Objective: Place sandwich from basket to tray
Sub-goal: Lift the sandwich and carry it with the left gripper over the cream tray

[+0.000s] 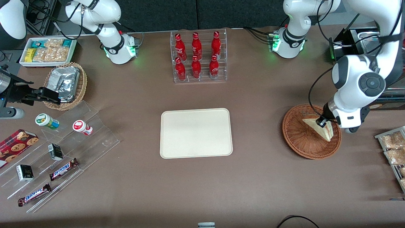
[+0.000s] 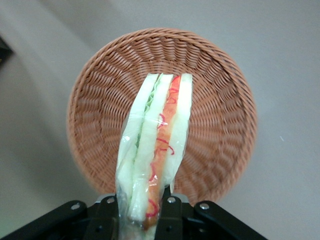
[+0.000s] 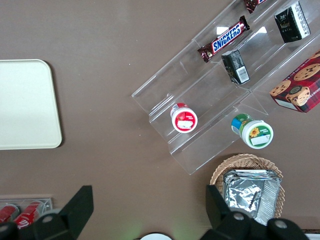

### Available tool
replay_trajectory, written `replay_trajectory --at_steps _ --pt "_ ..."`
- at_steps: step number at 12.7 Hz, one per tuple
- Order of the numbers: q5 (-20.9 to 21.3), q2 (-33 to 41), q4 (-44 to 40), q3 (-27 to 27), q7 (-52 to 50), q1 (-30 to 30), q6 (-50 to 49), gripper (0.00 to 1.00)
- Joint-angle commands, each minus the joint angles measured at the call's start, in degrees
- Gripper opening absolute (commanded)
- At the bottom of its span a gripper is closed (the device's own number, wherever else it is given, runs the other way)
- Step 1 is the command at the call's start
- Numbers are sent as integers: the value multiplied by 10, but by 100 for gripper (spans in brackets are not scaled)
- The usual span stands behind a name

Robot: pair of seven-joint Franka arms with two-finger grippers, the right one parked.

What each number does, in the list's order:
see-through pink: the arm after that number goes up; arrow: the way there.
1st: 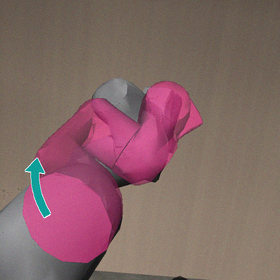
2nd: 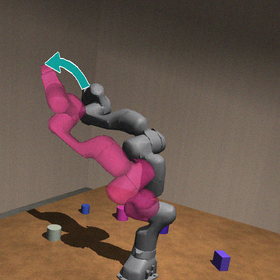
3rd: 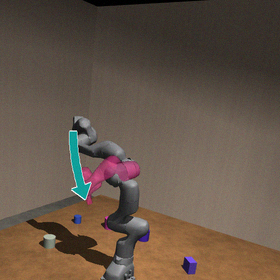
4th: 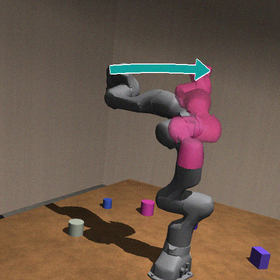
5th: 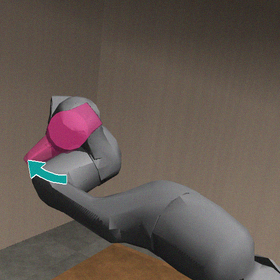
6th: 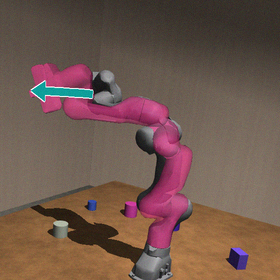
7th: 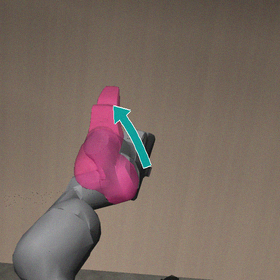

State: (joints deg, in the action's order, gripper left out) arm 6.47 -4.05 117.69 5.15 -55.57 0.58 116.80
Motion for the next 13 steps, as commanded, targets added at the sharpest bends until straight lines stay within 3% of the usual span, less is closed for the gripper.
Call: replay_trajectory --at_steps 1,4,9,13 --pt "8 0 -102 43 -8 -1 -116 9" --pt "0 -17 -201 108 6 -1 -217 9" --pt "6 -76 -236 240 11 -9 -218 10" --pt "12 -137 -236 249 12 -87 -136 10"
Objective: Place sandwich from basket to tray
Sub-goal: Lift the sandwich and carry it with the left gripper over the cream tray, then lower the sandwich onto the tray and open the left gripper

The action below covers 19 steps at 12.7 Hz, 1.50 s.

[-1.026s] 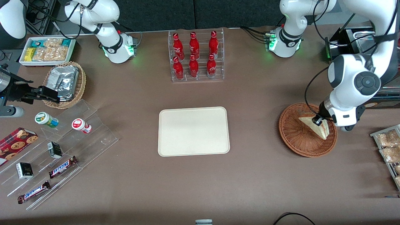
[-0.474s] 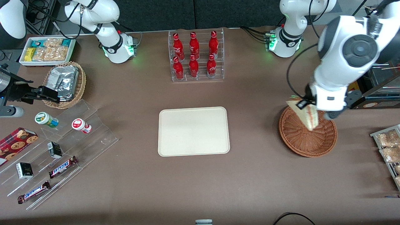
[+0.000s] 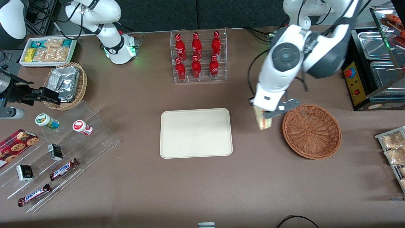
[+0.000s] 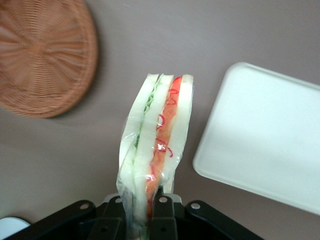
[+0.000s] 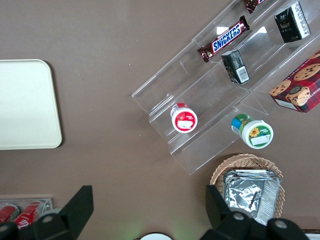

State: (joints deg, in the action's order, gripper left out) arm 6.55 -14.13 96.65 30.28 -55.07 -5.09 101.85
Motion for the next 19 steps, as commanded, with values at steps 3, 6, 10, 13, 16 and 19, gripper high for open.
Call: replay_trajectory --at_steps 3,6,10,13,16,19 --pt "41 -88 -28 -2 -7 -80 62 10" --pt "91 -179 -89 -2 -40 -127 72 10" --pt "150 -267 -158 -6 -91 -171 87 10" --pt "204 -302 -159 -6 -143 -186 127 10" --pt "234 -329 -159 -7 -167 -197 143 10" --pt "253 -340 -159 -7 -187 -202 143 37"
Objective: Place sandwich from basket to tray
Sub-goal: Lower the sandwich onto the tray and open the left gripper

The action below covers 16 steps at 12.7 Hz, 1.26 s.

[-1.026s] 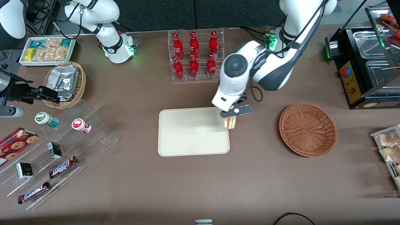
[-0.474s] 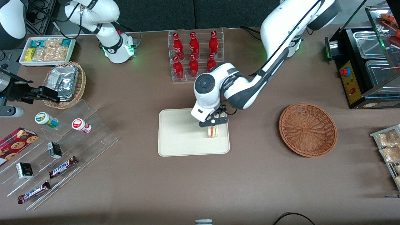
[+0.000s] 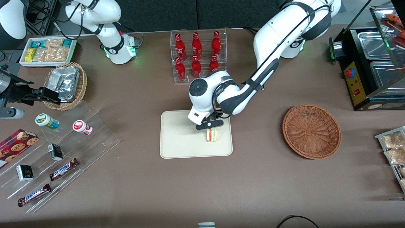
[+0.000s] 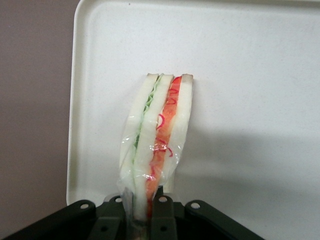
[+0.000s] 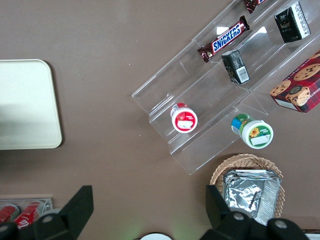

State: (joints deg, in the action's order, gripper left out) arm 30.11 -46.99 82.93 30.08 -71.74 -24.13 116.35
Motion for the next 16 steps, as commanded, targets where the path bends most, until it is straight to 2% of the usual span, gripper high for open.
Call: replay_trajectory --at_steps 1,2,6,9,14,16 --pt "16 -12 -22 -5 -18 -12 -2 84" --pt "16 -10 -23 -5 -20 -11 -2 100" --pt "7 22 -58 1 -21 -7 -65 100" --pt "-44 80 -80 -4 -20 2 -124 100" --pt "-98 202 -79 0 -8 78 -229 100" --pt "-128 245 -78 -1 53 113 -276 100"
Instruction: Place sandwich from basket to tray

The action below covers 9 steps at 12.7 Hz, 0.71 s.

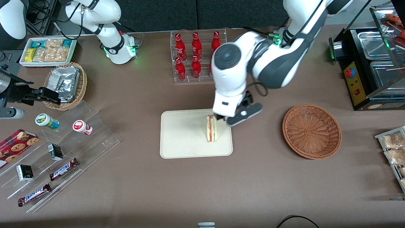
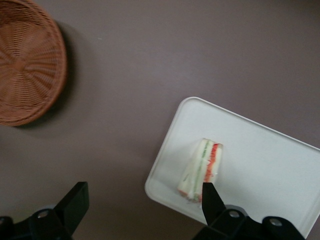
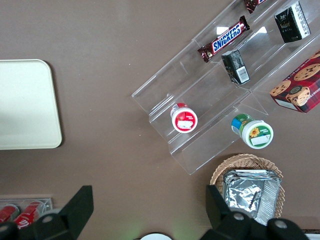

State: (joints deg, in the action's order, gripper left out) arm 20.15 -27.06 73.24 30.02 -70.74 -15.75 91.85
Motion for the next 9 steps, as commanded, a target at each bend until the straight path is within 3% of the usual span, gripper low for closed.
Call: replay_trajectory --at_steps 1,5,9 --pt "-48 67 19 -1 78 52 -53 100" --pt "-113 137 21 -1 239 170 -125 100" --pt "-147 177 21 -16 387 251 -176 100"
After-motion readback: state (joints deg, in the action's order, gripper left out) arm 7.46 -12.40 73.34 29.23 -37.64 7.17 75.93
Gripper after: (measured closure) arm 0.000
